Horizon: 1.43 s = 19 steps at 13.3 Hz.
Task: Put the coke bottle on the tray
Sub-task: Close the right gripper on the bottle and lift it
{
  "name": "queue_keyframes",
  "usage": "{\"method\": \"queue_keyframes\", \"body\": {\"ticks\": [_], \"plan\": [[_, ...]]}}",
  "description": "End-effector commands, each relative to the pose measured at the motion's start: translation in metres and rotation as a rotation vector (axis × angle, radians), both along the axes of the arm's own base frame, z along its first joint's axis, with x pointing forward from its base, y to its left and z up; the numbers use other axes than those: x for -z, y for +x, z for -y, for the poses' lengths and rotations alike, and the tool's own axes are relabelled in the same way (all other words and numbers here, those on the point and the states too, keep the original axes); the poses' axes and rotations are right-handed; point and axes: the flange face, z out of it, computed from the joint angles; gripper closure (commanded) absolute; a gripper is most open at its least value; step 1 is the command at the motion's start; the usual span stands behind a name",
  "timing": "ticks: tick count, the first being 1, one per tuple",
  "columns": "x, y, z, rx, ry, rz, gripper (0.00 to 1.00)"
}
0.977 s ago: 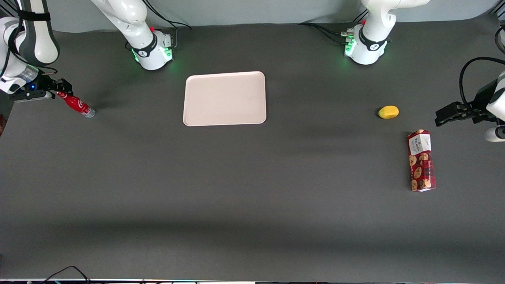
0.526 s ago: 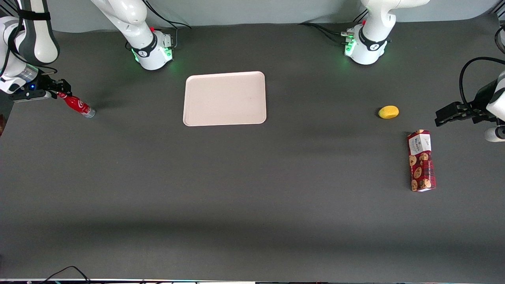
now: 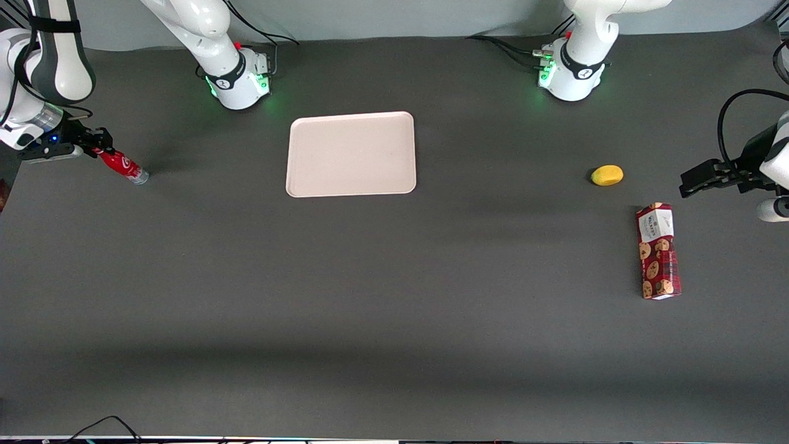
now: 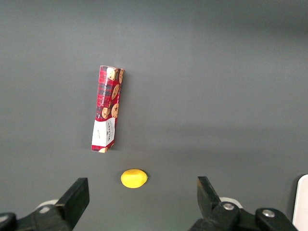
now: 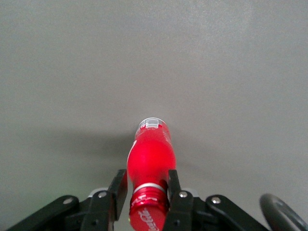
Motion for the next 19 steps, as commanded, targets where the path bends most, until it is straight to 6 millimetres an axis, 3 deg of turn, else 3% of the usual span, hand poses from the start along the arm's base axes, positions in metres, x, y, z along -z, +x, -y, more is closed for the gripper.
{"method": "queue_keyframes", "body": {"ticks": [1, 6, 7, 9, 12, 15, 16, 17, 19], "plan": [[-0.003, -0.002, -0.004, 0.007, 0.017, 0.002, 0.66], [-0.004, -0.002, -0.004, 0.010, 0.023, -0.009, 1.00], [-0.008, 0.001, -0.003, 0.007, 0.023, -0.012, 1.00], [-0.033, 0.022, -0.006, -0.007, 0.022, -0.037, 1.00], [-0.103, 0.073, -0.028, -0.029, -0.004, -0.071, 1.00], [-0.180, 0.111, -0.080, -0.046, 0.003, -0.073, 1.00], [-0.205, 0.124, -0.108, -0.037, 0.000, -0.074, 1.00], [-0.231, 0.138, -0.150, -0.048, 0.014, -0.066, 1.00], [-0.266, 0.155, -0.222, -0.020, 0.004, -0.051, 1.00]]}}
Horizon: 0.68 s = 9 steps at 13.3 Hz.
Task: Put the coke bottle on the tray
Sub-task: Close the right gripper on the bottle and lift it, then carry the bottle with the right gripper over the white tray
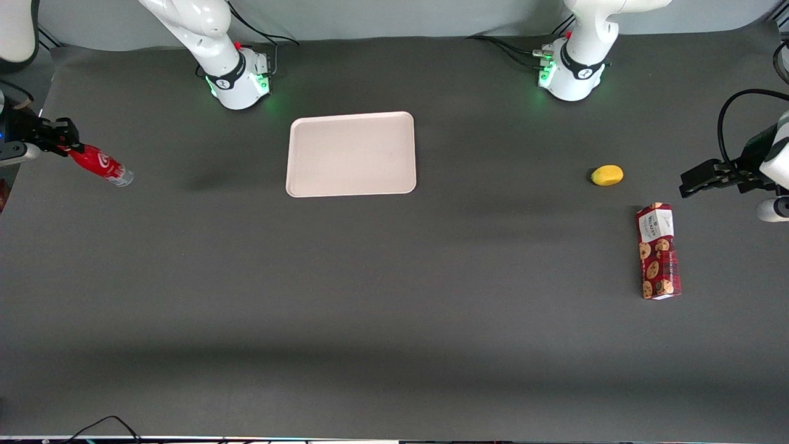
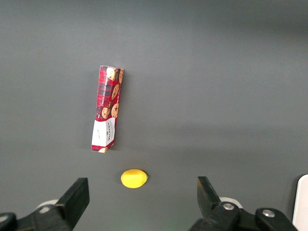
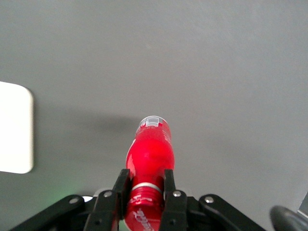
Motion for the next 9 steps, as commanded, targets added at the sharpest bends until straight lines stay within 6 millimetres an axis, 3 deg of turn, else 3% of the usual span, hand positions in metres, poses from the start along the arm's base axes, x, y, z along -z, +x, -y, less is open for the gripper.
{"method": "queue_keyframes", "body": {"ticks": [1, 5, 7, 9], "plan": [[-0.043, 0.018, -0.100, 0.048, 0.004, 0.026, 1.00], [-0.015, 0.016, -0.271, 0.202, 0.055, 0.036, 1.00], [0.008, 0.006, -0.321, 0.242, 0.069, 0.029, 1.00], [0.044, -0.014, -0.341, 0.247, 0.070, -0.023, 1.00]]}}
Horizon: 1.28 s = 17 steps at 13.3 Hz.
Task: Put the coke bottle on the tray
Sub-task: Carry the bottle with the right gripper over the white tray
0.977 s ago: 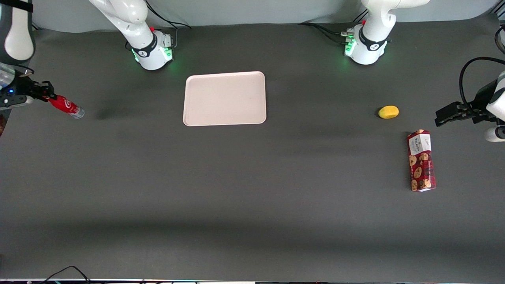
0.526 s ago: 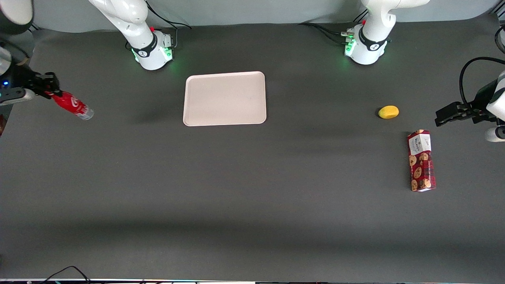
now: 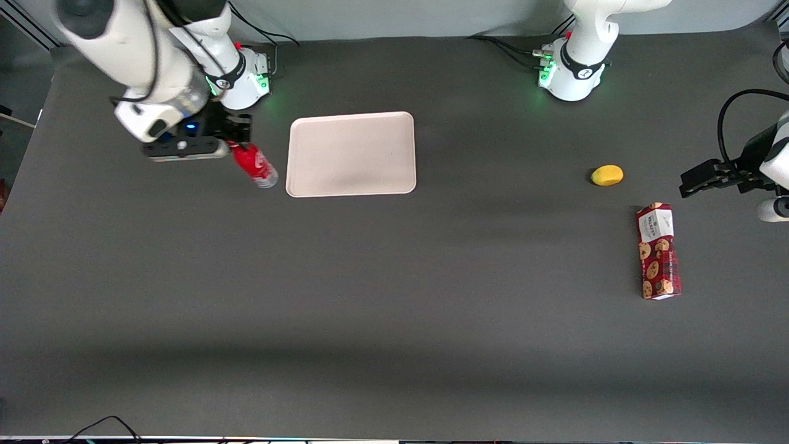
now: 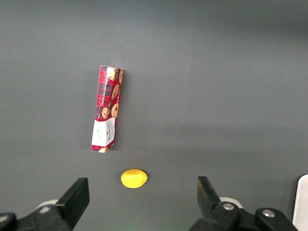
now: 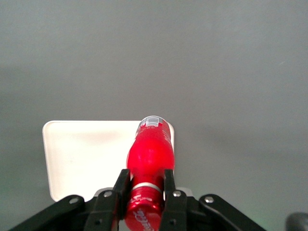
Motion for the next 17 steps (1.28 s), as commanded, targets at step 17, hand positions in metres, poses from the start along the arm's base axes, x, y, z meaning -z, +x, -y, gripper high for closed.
{"method": "queue_keyframes", "body": {"ticks": [17], "plan": [[0.196, -0.097, -0.001, 0.110, -0.051, -0.064, 1.00]]}}
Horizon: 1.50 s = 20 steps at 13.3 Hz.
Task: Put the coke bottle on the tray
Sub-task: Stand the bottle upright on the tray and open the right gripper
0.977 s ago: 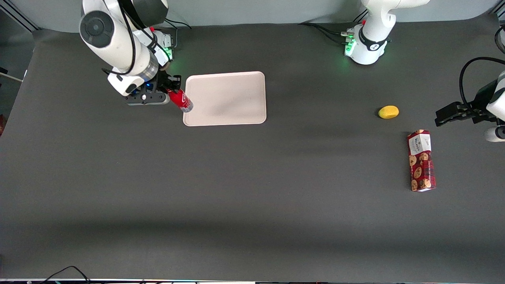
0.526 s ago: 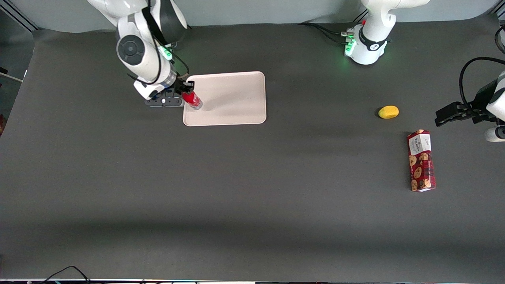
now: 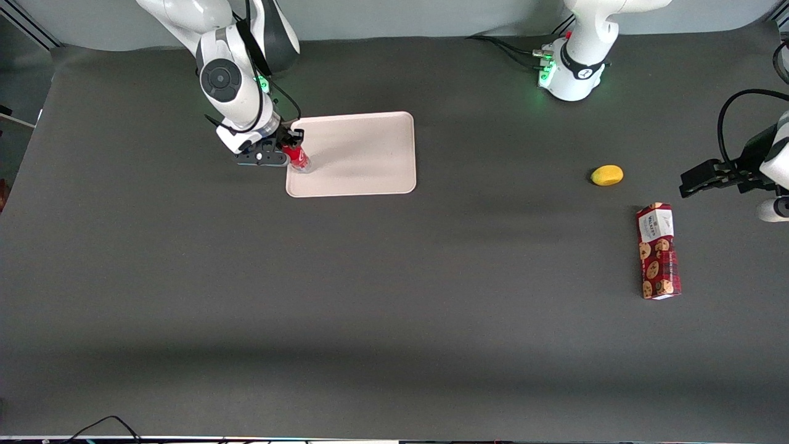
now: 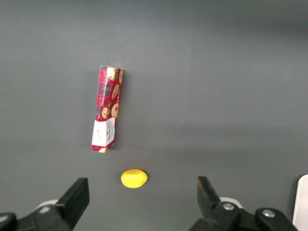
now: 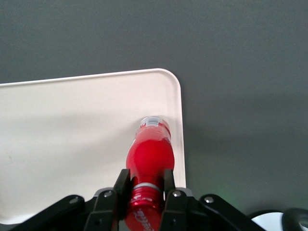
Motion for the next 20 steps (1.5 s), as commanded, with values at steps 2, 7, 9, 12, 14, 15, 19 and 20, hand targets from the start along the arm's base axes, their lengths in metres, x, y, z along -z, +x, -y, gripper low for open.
{"method": "queue_keyframes", "body": {"ticks": [2, 7, 9, 12, 14, 15, 19, 20], "plan": [[0.001, -0.004, 0.003, 0.040, 0.005, 0.036, 1.00], [0.004, -0.004, 0.003, 0.046, 0.018, 0.026, 0.42], [0.003, -0.004, 0.002, 0.044, 0.019, 0.028, 0.02], [-0.001, -0.002, 0.000, 0.043, 0.023, 0.028, 0.00], [-0.012, 0.006, 0.001, 0.033, 0.035, 0.051, 0.00], [-0.018, 0.011, 0.003, 0.034, 0.035, 0.067, 0.00], [-0.092, 0.065, 0.039, 0.018, 0.024, 0.222, 0.00], [-0.109, 0.075, 0.048, 0.035, 0.034, 0.248, 0.00]]}}
